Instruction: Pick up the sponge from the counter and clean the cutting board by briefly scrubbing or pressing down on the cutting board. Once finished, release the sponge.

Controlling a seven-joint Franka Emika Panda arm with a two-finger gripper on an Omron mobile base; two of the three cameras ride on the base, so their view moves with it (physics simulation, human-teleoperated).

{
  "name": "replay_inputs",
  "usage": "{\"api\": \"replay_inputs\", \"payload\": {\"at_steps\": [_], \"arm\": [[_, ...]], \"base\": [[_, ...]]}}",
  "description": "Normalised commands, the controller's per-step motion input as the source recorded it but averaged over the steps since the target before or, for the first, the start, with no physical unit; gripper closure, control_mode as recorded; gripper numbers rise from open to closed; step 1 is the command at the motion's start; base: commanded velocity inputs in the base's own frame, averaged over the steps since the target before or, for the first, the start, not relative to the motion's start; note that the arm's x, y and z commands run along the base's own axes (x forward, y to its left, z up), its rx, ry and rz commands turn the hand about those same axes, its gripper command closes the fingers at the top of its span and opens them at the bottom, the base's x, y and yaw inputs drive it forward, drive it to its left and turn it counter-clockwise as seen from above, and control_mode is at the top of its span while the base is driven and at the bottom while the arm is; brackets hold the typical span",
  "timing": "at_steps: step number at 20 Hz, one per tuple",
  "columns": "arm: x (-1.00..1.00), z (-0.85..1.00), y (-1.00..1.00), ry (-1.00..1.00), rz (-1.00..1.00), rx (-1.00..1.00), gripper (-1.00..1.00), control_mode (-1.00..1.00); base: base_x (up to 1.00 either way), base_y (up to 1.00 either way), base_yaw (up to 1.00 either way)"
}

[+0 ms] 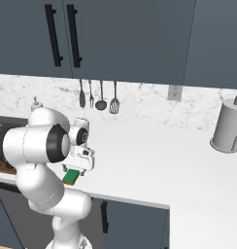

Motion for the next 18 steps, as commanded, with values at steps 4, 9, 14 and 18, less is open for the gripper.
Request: {"api": "replay_inputs", "payload": {"at_steps": [4,9,14,18], "arm": [[-0.59,-0.01,0.09,-0.01,0.00,0.00,-1.00,-1.00],[-0.62,-0.05,0.03,-0.08,0.00,0.00,-1.00,-1.00],[0.00,-0.21,0.00,0.00,0.00,0.00,-1.00,-1.00],[0.26,-0.15,0.00,0.01,0.00,-0.01,-1.00,-1.00]], "base": [[0.00,0.00,0.00],[0.00,0.00,0.00],[0.00,0.00,0.00],[0.00,0.00,0.00]]}}
